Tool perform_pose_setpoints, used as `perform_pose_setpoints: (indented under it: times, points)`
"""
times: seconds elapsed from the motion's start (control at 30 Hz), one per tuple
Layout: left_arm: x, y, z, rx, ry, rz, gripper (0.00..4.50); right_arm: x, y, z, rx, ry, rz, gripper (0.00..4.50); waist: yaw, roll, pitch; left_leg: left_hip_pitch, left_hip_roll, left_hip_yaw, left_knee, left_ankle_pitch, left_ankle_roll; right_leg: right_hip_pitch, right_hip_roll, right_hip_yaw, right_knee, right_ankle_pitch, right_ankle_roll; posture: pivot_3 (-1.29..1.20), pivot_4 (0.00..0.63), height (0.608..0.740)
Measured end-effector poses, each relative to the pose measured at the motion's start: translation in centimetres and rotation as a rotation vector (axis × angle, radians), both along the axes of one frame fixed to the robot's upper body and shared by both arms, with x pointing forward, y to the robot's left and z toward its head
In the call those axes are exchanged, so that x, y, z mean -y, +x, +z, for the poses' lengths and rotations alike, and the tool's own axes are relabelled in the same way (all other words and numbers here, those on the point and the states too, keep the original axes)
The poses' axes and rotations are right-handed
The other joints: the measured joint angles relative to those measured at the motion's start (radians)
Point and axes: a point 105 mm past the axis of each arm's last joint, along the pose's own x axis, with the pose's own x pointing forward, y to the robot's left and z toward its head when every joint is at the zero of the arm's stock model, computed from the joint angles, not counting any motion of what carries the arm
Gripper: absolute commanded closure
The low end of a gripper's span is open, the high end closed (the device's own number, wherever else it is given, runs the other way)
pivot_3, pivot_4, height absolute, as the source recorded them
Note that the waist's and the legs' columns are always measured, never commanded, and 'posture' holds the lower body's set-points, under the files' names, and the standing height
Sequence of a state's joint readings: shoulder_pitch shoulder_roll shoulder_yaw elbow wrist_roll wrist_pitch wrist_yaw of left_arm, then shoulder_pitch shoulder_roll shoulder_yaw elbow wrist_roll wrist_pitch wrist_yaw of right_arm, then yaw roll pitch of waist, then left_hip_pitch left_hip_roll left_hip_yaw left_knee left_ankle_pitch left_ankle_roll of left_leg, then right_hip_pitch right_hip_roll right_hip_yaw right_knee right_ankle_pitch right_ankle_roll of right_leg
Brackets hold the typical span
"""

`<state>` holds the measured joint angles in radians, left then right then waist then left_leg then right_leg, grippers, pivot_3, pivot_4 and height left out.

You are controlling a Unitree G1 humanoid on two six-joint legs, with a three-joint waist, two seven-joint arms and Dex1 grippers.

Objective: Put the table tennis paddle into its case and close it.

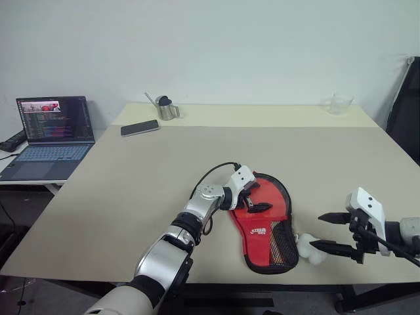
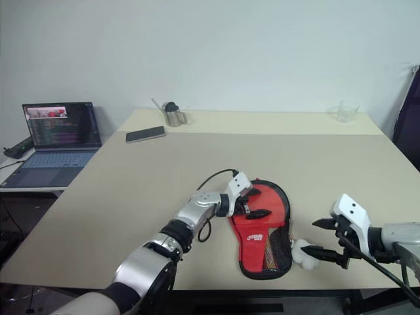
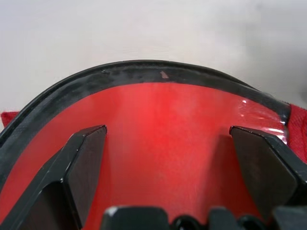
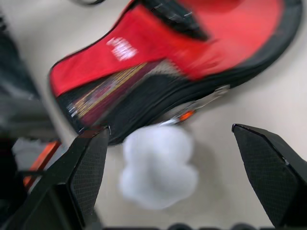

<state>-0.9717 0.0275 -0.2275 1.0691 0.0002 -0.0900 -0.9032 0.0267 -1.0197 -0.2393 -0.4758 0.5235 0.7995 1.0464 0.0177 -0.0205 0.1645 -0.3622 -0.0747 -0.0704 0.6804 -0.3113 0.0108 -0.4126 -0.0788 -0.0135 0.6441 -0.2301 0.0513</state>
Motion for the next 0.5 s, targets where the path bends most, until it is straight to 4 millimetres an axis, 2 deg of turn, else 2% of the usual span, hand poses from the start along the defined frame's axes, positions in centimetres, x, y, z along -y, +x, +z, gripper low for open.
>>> perform_pose_setpoints:
  times: [0.2,0.43,0.5]
  points:
    - [0.3,-0.1,-0.1,0.001,0.009,-0.012,0.00,-0.6,-0.1,-1.6,-0.036,-0.045,0.038,0.03,0.001,0.000,0.000,0.001,0.000,-0.002,0.000,0.000,-0.001,0.002,0.000,-0.001,0.000,0.000,0.001,0.00,0.150,0.740]
    - [0.2,-0.2,0.0,0.000,0.013,-0.022,0.00,-1.2,0.6,-3.8,-0.067,-0.093,0.028,0.03,0.004,0.000,0.000,0.000,0.000,-0.003,0.001,0.001,-0.002,0.002,-0.001,-0.002,-0.001,0.000,0.001,0.00,0.150,0.740]
    - [0.2,-0.2,0.0,-0.001,0.013,-0.026,0.00,-1.4,0.8,-4.2,-0.075,-0.092,0.025,0.41,0.004,0.000,0.000,0.000,0.000,-0.003,0.001,0.001,-0.003,0.002,-0.001,-0.001,-0.001,0.000,0.001,0.00,0.150,0.740]
